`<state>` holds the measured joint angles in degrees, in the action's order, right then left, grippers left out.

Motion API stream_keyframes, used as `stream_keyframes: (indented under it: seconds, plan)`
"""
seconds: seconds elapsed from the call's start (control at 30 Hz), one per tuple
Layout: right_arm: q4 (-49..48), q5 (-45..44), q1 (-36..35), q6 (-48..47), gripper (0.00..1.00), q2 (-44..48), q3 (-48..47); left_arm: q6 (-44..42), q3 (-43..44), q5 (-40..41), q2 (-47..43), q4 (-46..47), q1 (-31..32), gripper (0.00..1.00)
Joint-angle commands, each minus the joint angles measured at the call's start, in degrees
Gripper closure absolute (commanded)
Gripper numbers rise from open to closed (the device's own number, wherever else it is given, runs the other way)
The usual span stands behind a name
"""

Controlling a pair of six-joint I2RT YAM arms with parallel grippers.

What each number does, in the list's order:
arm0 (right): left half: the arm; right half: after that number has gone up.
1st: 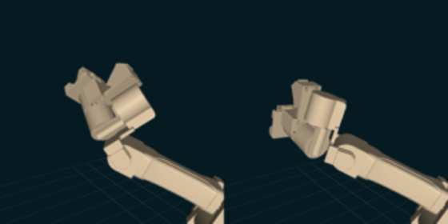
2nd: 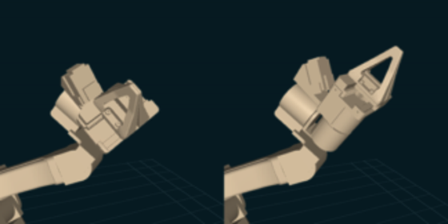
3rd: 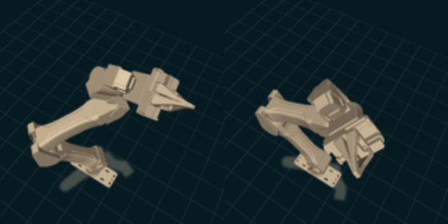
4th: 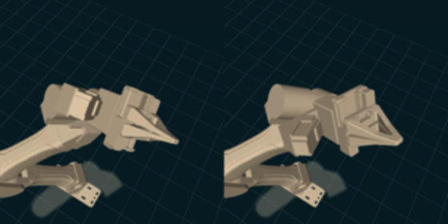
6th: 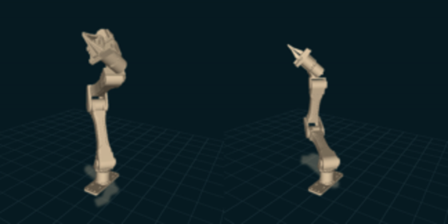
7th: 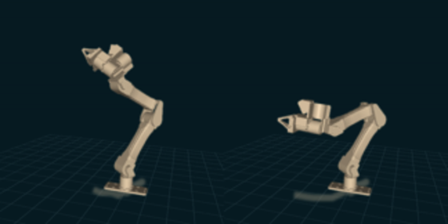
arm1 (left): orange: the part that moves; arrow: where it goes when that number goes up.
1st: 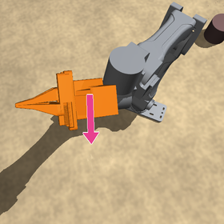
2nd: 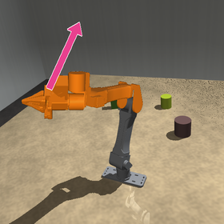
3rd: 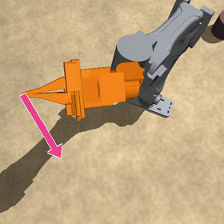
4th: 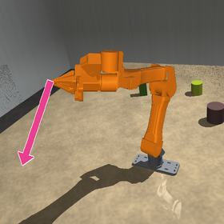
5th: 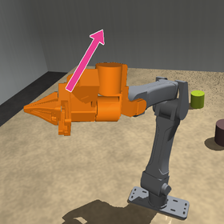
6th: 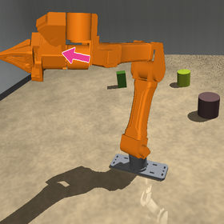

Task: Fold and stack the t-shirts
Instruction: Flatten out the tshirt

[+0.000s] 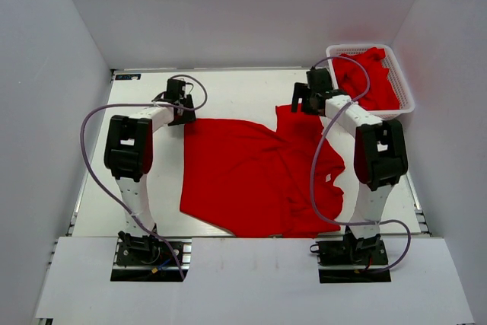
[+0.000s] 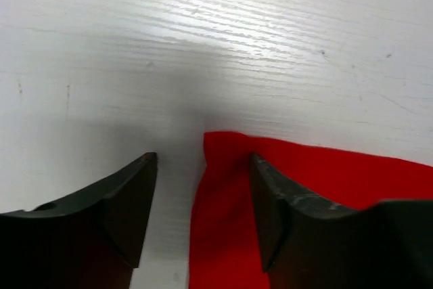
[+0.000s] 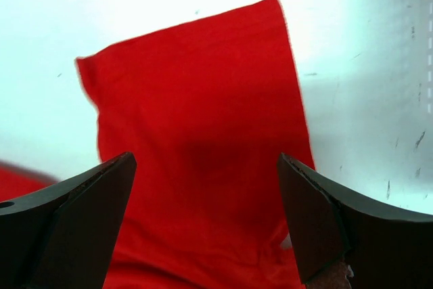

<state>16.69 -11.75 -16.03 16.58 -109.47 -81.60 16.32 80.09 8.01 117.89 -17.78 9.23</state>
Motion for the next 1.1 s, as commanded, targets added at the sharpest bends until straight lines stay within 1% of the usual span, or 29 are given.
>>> stream_keyframes:
  seconds: [0.0, 0.03, 0.1, 0.13, 0.2, 0.23, 0.27, 0.33, 0.43, 0.53, 0.67, 0.73, 0.97, 1.03, 1.07]
  plan:
    - [0.63, -1.52, 1.7, 1.88, 0.1, -1.62, -4.17, -3.04, -2.04, -4.14, 0.15, 1.61, 1.05, 0.37]
    - [0.54, -1.52, 1.79, 1.97, 0.1, -2.06, -4.96, -3.65, -2.05, -4.14, 0.76, 0.74, 1.05, 0.41]
    - [0.45, -1.35, 2.32, 2.14, 0.1, -4.17, -6.19, -4.28, -2.05, -4.14, 1.47, 0.11, 1.05, 0.43]
    - [0.71, -0.91, 2.15, 1.62, 0.1, -4.87, -8.2, -5.06, -2.05, -4.14, 2.25, -0.41, 1.05, 0.52]
    - [0.45, -0.82, 2.49, 1.62, 0.1, -7.76, -9.8, -5.07, -1.53, -4.84, 3.22, -1.02, 1.05, 0.62]
    - [0.71, -0.91, 2.67, 1.7, 0.1, -9.25, -12.59, -5.07, -1.52, -4.85, 4.1, -1.64, 1.57, 0.73]
    - [0.45, -0.82, 2.76, 2.31, 0.1, -10.14, -13.4, -5.07, -1.0, -5.63, 4.11, -1.64, 1.58, 0.81]
    - [0.72, 0.4, 3.29, 3.19, 0.1, -12.86, -15.6, -5.07, -0.29, -6.16, 5.68, -2.6, 1.58, 0.99]
    - [1.15, 0.68, 3.64, 4.34, 0.1, -15.86, -18.59, -5.07, 0.24, -6.87, 5.69, -3.14, 1.58, 1.0]
    - [0.89, -1.26, 3.9, 4.6, 0.1, -18.84, -21.14, -5.07, -0.37, -6.87, 4.91, -2.61, 1.58, 1.0]
    - [0.71, -2.92, 4.25, 2.59, 0.1, -23.06, -26.48, -5.07, -0.38, -7.4, 3.67, -1.99, 1.58, 1.0]
    - [0.8, -3.28, 4.52, 2.14, 0.1, -24.55, -27.64, -5.07, -0.38, -7.4, 3.67, -1.99, 1.58, 1.0]
    - [1.15, -3.54, 4.78, 2.49, 0.1, -26.76, -26.86, -5.07, 0.23, -6.69, 3.66, -3.83, 1.58, 1.0]
    - [2.11, -2.4, 4.78, 2.49, 0.15, -26.85, -26.59, -4.46, 0.94, -6.69, 3.67, -4.36, 1.58, 1.0]
    - [2.38, -2.4, 4.52, 2.15, 0.25, -26.67, -26.24, -4.45, 0.94, -6.69, 3.67, -4.37, 1.58, 1.0]
